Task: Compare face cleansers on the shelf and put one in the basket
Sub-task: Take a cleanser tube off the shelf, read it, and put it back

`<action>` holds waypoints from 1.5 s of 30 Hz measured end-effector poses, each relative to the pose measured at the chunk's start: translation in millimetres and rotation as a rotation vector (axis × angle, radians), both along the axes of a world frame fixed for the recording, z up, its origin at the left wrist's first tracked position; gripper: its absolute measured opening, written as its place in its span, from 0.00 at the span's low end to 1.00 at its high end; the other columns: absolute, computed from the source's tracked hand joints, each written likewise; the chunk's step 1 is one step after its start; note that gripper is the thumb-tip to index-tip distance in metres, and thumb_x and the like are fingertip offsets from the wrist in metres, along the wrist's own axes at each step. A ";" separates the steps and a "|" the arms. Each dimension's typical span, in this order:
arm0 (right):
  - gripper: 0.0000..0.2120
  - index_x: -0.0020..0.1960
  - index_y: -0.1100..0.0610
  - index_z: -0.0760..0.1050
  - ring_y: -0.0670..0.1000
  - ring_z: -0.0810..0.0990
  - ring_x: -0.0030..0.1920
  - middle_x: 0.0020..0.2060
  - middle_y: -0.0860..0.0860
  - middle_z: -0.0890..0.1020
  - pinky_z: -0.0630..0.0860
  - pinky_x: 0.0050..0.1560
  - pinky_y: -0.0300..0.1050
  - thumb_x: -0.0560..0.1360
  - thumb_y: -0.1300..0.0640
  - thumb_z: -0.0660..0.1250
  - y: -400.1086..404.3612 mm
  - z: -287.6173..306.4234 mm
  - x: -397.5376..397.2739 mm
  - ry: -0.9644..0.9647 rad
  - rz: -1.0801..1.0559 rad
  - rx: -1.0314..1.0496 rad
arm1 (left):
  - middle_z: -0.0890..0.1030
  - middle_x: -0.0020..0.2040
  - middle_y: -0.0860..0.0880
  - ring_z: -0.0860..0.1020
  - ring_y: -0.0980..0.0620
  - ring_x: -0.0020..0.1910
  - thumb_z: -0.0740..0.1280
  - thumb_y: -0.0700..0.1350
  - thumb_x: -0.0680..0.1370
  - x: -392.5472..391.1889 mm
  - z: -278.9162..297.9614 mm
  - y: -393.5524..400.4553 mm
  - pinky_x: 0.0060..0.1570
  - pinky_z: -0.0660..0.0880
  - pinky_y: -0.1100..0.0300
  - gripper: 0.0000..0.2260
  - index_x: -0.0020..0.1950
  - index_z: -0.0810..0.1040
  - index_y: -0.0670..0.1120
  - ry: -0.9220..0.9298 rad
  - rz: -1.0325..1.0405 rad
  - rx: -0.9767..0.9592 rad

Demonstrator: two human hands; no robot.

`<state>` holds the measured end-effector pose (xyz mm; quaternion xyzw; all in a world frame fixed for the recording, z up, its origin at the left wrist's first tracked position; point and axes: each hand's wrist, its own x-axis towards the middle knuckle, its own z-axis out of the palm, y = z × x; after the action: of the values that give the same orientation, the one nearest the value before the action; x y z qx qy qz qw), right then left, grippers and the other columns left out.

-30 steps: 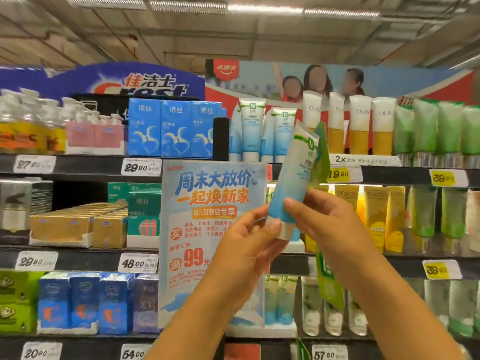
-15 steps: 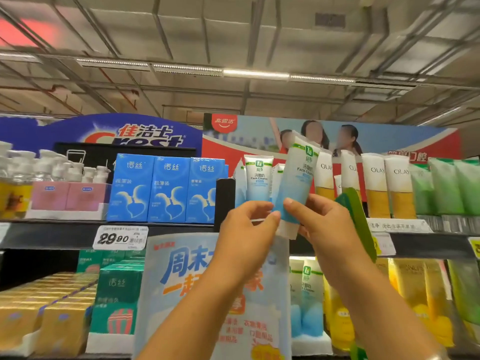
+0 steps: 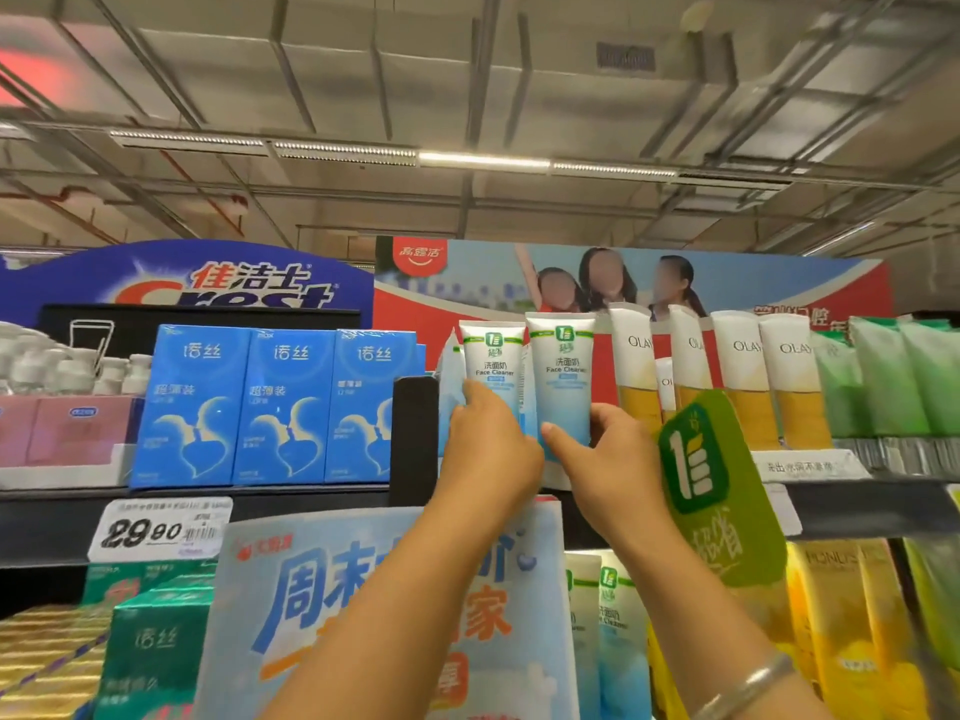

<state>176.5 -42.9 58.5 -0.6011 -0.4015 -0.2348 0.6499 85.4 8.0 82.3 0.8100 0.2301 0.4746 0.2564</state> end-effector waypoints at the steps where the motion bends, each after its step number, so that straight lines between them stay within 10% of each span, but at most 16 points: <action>1: 0.12 0.54 0.60 0.77 0.52 0.80 0.47 0.48 0.55 0.82 0.79 0.47 0.47 0.72 0.58 0.71 1.3 -0.2 0.8 -0.011 -0.023 -0.008 | 0.71 0.64 0.40 0.73 0.42 0.61 0.65 0.39 0.76 1.4 2.6 2.2 0.51 0.70 0.56 0.24 0.69 0.59 0.40 0.020 0.005 -0.015; 37: 0.22 0.71 0.59 0.61 0.54 0.71 0.61 0.65 0.57 0.69 0.65 0.49 0.35 0.79 0.60 0.61 -2.5 7.6 -6.8 -0.096 -0.214 -0.092 | 0.77 0.56 0.45 0.77 0.47 0.52 0.71 0.41 0.73 -20.5 17.8 -17.2 0.46 0.76 0.56 0.15 0.54 0.68 0.47 -0.292 -0.188 -0.033; 45: 0.07 0.45 0.48 0.75 0.47 0.82 0.43 0.42 0.47 0.81 0.79 0.45 0.43 0.78 0.58 0.62 -53.8 1.7 -51.6 -0.046 0.266 0.199 | 0.83 0.46 0.47 0.83 0.51 0.42 0.73 0.42 0.71 -73.2 -6.4 -46.6 0.42 0.80 0.56 0.16 0.58 0.77 0.47 -0.363 -0.374 -0.170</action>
<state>124.8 -96.6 60.2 -0.4695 -0.4672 -0.1990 0.7223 12.2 -38.6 75.9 0.7156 0.0661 0.5354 0.4438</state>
